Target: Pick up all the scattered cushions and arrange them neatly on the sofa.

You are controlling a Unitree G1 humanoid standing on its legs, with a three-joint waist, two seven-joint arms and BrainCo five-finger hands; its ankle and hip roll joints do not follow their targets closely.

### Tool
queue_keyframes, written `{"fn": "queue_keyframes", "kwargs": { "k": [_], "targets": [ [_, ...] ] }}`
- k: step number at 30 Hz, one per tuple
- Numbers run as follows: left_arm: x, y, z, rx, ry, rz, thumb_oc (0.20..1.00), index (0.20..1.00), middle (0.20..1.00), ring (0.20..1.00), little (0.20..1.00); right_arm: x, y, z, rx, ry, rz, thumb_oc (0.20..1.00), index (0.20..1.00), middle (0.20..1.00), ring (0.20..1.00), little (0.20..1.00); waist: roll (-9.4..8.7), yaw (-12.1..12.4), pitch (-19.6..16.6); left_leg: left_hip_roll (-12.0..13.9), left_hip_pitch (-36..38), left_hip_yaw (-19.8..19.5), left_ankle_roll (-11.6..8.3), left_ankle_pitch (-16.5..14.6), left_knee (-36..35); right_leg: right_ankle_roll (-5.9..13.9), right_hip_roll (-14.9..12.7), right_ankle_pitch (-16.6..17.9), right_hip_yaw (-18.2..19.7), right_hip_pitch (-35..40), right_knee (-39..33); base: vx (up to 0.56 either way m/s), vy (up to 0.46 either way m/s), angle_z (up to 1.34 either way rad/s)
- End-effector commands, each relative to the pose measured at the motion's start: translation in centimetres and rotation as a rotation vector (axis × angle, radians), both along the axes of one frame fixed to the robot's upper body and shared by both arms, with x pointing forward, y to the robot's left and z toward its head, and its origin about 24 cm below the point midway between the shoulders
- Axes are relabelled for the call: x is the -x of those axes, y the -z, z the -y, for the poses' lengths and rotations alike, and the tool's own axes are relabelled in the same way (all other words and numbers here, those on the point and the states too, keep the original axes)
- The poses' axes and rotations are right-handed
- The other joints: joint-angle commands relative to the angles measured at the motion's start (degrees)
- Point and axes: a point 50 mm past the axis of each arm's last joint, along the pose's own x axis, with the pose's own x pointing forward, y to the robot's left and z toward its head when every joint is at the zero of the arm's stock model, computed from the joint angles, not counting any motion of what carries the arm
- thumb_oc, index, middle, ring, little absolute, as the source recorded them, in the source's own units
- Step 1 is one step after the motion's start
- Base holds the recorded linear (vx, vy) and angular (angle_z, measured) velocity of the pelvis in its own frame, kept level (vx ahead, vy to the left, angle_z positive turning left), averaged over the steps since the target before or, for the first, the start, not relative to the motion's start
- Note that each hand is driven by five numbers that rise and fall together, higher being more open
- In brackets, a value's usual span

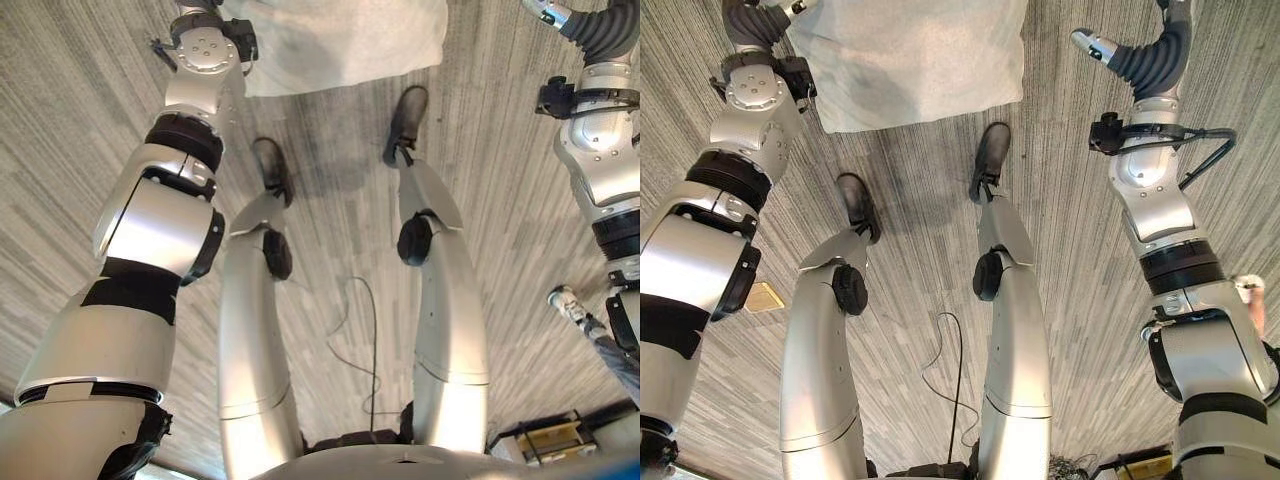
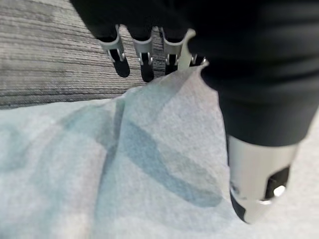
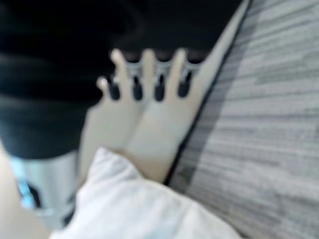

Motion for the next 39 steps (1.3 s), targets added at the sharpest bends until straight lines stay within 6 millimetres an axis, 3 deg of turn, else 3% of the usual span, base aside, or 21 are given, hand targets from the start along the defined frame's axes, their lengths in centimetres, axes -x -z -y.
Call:
{"fn": "queue_keyframes", "kwargs": {
  "k": [1, 2, 3, 4, 5, 12, 17, 20, 26, 33, 39],
  "targets": [
    [-0.5, 2.5, 3.3, 0.036, 0.165, -0.004, 1.000, 1.000, 1.000, 1.000, 1.000, 0.4, 0.8, -1.3, 0.002, -0.091, 0.015, 1.000, 1.000, 1.000, 1.000, 1.000, 1.51, -1.82, -5.79, -4.66, 2.31, -5.90, 0.29, -2.48, -3.54, 4.83, 2.76, -14.71, 4.18, 2.99, 11.70, 0.00, 0.000, 0.00],
    [-0.4, 2.5, 3.3, 0.038, 0.166, -0.003, 1.000, 1.000, 1.000, 1.000, 1.000, 0.4, 0.8, -1.3, 0.003, -0.091, 0.016, 1.000, 1.000, 1.000, 1.000, 1.000, 1.55, -1.80, -5.74, -4.66, 2.31, -5.93, 0.28, -2.52, -3.49, 4.83, 2.76, -14.74, 4.16, 2.99, 11.77, 0.01, -0.044, -0.01],
    [-0.1, 1.9, 4.4, 0.065, 0.238, 0.048, 0.485, 0.485, 0.485, 0.485, 0.485, 0.4, 0.6, -1.3, 0.006, -0.092, 0.017, 1.000, 1.000, 1.000, 1.000, 1.000, 1.80, -1.74, -5.75, -4.45, 2.31, -5.91, 0.18, -2.40, -3.58, 4.75, 2.66, -14.81, 4.09, 2.99, 11.72, 0.00, 0.000, 0.00],
    [-0.1, 1.9, 4.4, 0.066, 0.238, 0.048, 0.391, 0.391, 0.391, 0.391, 0.391, 0.4, 0.7, -1.3, 0.006, -0.093, 0.016, 1.000, 1.000, 1.000, 1.000, 1.000, 1.81, -1.74, -5.78, -4.44, 2.31, -5.92, 0.17, -2.40, -3.57, 4.74, 2.67, -14.82, 4.08, 2.99, 11.74, 0.01, -0.042, 0.00],
    [0.3, 1.3, 5.3, 0.058, 0.288, 0.096, 0.200, 0.200, 0.200, 0.200, 0.200, 0.4, 0.7, -1.3, 0.017, -0.094, 0.012, 1.000, 1.000, 1.000, 1.000, 1.000, 2.10, -1.52, -5.86, -4.31, 2.31, -6.09, 0.11, -2.42, -3.35, 4.68, 2.65, -14.90, 3.90, 2.99, 11.99, 0.00, 0.000, 0.00],
    [1.2, 0.2, 5.7, 0.040, 0.332, 0.183, 0.200, 0.200, 0.200, 0.200, 0.200, 0.0, 1.3, -0.5, 0.030, -0.065, -0.024, 1.000, 1.000, 1.000, 1.000, 1.000, 2.76, -0.95, -6.04, -4.11, 2.30, -6.31, -0.41, -2.55, -2.38, 4.31, 2.67, -15.16, 3.61, 2.99, 13.36, 0.00, -0.006, 0.00],
    [1.8, -0.1, 5.4, 0.006, 0.331, 0.228, 0.200, 0.200, 0.200, 0.200, 0.200, -1.9, 2.7, 1.3, 0.011, 0.070, -0.157, 1.000, 1.000, 1.000, 1.000, 1.000, 3.88, 0.87, -5.19, -4.16, 2.30, -6.35, -0.56, -2.87, -1.23, 4.32, 2.20, -15.19, 3.16, 2.99, 14.49, 0.00, 0.000, 0.00],
    [2.0, 0.1, 5.3, -0.025, 0.323, 0.233, 0.200, 0.200, 0.200, 0.200, 0.200, -2.5, 2.8, 1.8, 0.002, 0.117, -0.188, 1.000, 1.000, 1.000, 1.000, 1.000, 4.32, 1.49, -4.75, -4.19, 2.30, -6.48, -0.62, -2.87, -0.84, 4.27, 1.97, -15.19, 3.24, 2.99, 14.58, 0.00, 0.000, 0.00],
    [2.0, 2.7, 5.7, -0.045, 0.335, 0.195, 0.200, 0.200, 0.200, 0.200, 0.200, -4.1, 3.9, 1.7, -0.046, 0.150, -0.285, 1.000, 1.000, 1.000, 1.000, 1.000, 5.35, 3.54, -3.89, -4.56, 2.30, -6.80, -0.45, -2.90, 0.09, 4.02, 1.48, -15.59, 3.10, 2.99, 15.70, 0.00, 0.000, 0.00],
    [2.9, 4.4, 7.3, -0.085, 0.415, 0.199, 0.200, 0.200, 0.200, 0.200, 0.200, -5.3, 2.6, 0.1, -0.024, 0.138, -0.331, 1.000, 1.000, 1.000, 1.000, 1.000, 6.12, 5.25, -2.47, -4.78, 2.28, -6.62, -0.62, -2.42, -0.15, 3.93, 0.90, -15.79, 3.17, 2.99, 16.27, 0.00, -0.004, 0.06],
    [3.5, 5.9, 7.4, -0.128, 0.434, 0.185, 0.200, 0.200, 0.200, 0.200, 0.200, -4.4, -2.0, -0.5, 0.193, 0.315, -0.175, 1.000, 1.000, 1.000, 1.000, 1.000, 6.04, 6.11, -1.78, -5.17, 2.28, -6.29, -0.79, -1.95, -0.74, 3.87, 0.62, -16.22, 3.14, 2.99, 16.86, 0.01, -0.003, 0.04]
  ]
}}
